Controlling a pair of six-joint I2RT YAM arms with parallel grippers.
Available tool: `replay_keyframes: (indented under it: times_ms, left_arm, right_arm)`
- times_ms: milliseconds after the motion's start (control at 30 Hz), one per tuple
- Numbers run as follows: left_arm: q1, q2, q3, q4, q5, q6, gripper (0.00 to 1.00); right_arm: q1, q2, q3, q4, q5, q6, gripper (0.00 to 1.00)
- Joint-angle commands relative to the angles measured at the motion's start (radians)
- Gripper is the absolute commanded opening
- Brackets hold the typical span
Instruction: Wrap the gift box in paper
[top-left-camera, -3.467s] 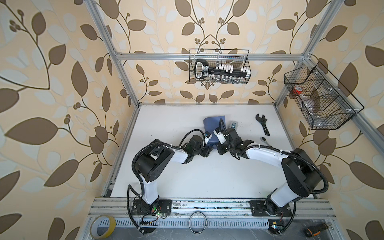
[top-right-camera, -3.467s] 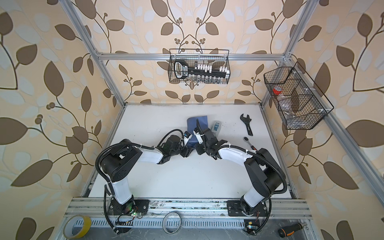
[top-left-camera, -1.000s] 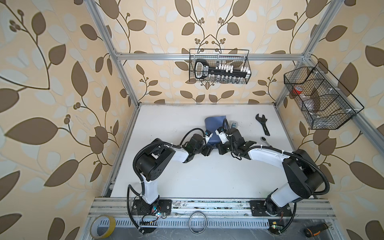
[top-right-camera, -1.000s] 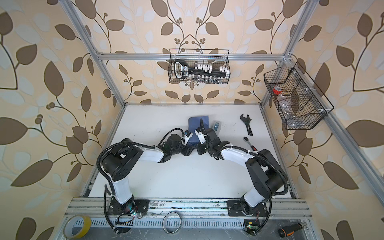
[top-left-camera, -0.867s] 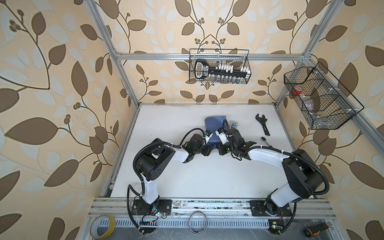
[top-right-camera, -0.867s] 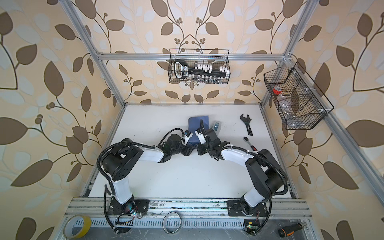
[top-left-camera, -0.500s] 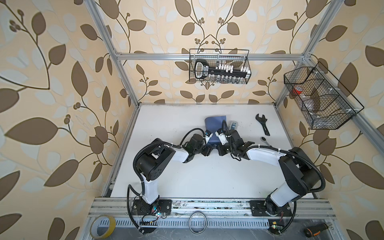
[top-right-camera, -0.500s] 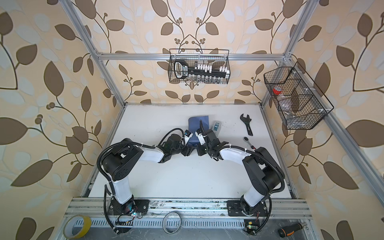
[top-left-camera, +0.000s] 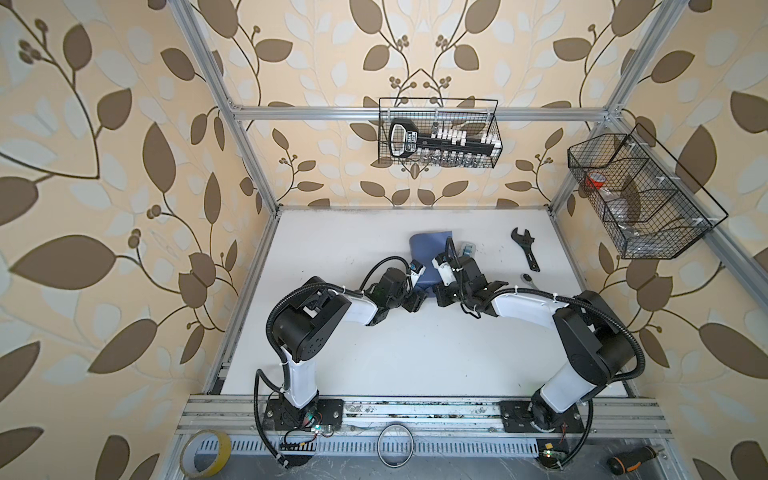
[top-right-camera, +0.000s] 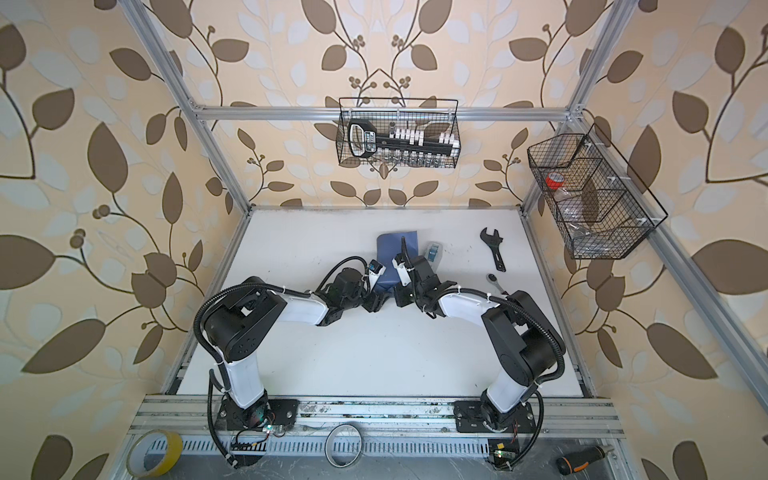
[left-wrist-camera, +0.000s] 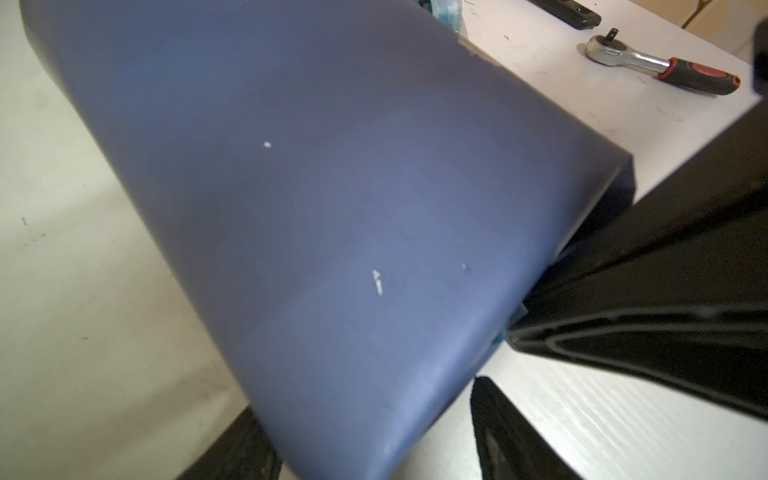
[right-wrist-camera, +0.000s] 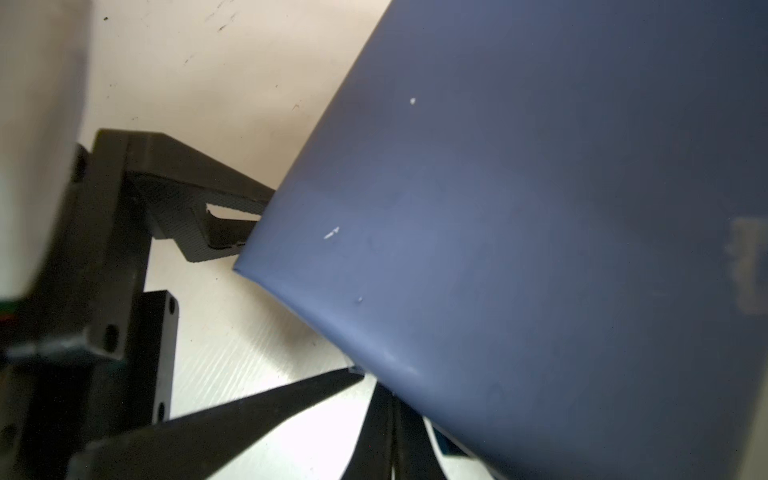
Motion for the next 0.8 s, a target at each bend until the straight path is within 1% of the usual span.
replay_keyframes:
  times_ms: [0,133,267,367,567,767]
  left_arm:
    - [0.006,-0.003,0.034,0.018,-0.003,-0.005,0.70]
    - [0.006,-0.007,0.033,0.014,-0.018,-0.006,0.71]
    - [0.010,-0.016,0.027,0.012,-0.047,-0.016,0.78]
    - [0.011,-0.016,0.027,0.012,-0.059,-0.018,0.80]
    - [0.017,-0.008,0.057,-0.021,-0.085,-0.022,0.81]
    - [0.033,0.003,0.086,-0.052,-0.070,-0.032,0.81]
  right_arm:
    - [-0.007,0.021,0.026,0.040,0.023,0.007,0.06]
    - [-0.010,0.018,0.026,0.059,0.026,0.014,0.07]
    - [-0.011,0.007,0.017,0.074,0.030,0.020,0.08]
    - [-0.012,-0.002,0.008,0.089,0.025,0.027,0.08]
    - [-0.012,-0.037,-0.020,0.113,0.025,0.037,0.09]
    - [-0.024,-0.109,-0.071,0.113,0.025,0.042,0.09]
